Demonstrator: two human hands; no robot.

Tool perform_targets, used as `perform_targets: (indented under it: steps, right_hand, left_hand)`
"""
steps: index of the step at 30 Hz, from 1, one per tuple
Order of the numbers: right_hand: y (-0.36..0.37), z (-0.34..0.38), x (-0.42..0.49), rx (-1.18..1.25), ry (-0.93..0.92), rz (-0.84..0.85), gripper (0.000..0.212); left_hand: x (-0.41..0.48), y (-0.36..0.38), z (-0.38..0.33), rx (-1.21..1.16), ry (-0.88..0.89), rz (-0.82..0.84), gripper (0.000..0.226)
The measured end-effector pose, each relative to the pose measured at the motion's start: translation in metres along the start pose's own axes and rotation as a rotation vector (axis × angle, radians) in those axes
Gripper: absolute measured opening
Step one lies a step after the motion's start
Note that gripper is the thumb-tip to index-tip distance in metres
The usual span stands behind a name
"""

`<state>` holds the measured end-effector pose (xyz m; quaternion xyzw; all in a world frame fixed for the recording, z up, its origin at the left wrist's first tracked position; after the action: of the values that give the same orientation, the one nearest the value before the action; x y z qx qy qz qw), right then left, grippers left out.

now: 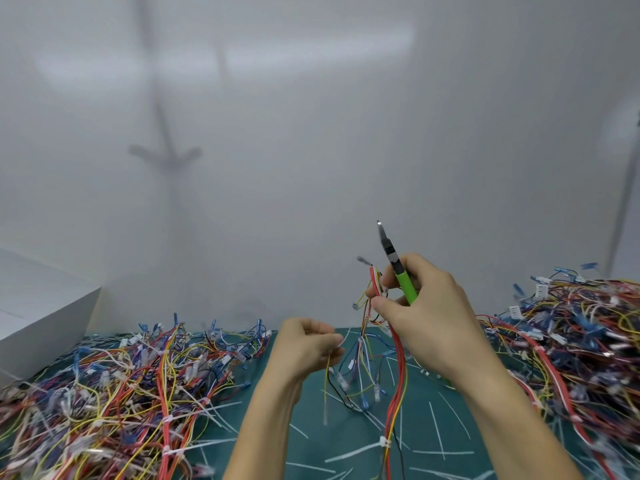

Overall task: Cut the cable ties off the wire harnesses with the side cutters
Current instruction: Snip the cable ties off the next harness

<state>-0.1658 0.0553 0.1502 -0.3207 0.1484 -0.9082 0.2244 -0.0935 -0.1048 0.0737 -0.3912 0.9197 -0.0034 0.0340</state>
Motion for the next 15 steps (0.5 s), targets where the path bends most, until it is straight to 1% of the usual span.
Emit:
perform_targets:
  steps: [2,3,4,5,7,9,11,13,15]
  right_hand:
    - [-0.001,0.001,0.000,-0.007,-0.001,-0.006,0.019]
    - [-0.001,0.001,0.000,-0.008,-0.002,-0.008,0.019]
    - [-0.001,0.001,0.000,-0.011,-0.001,-0.008,0.019]
    - [-0.002,0.002,0.000,-0.015,-0.001,-0.008,0.019]
    - [-0.002,0.002,0.000,-0.025,-0.002,-0.012,0.020]
    - [-0.003,0.001,0.001,-0.037,0.000,-0.016,0.020]
    - [-0.003,-0.001,0.001,-0.043,0.006,-0.026,0.021]
    - [-0.003,-0.003,0.001,-0.038,0.018,-0.031,0.021]
    - [-0.003,-0.003,0.003,0.003,0.043,-0.016,0.021]
  left_hand:
    - [0.001,0.000,0.002,-0.118,-0.025,0.010,0.025]
    - [0.001,0.000,0.001,-0.219,-0.033,0.013,0.031]
    - [0.000,0.001,-0.002,-0.353,-0.039,0.021,0.033]
    - [0.000,0.002,-0.005,-0.499,-0.053,0.033,0.029]
    - [-0.002,0.003,-0.013,-0.782,-0.135,0.065,0.012]
    - [-0.006,0.006,-0.020,-0.978,-0.208,0.100,0.011]
    - [-0.011,0.007,-0.026,-1.024,-0.201,0.090,0.010]
    - [-0.014,0.008,-0.033,-1.008,-0.166,0.079,0.008]
    - [-0.018,0.009,-0.042,-1.008,-0.123,0.090,0.013]
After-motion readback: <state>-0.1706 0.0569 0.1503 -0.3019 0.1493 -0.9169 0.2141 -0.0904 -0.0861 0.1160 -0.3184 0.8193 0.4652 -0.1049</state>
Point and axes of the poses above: each hand's wrist, its own x-axis towards the middle knuckle, its own y-axis out of the palm, z = x × y, the point moved 4 cm from there along x, towards the middle knuckle, and after that the axes turned 1 degree about x, right-handed, at the moved point
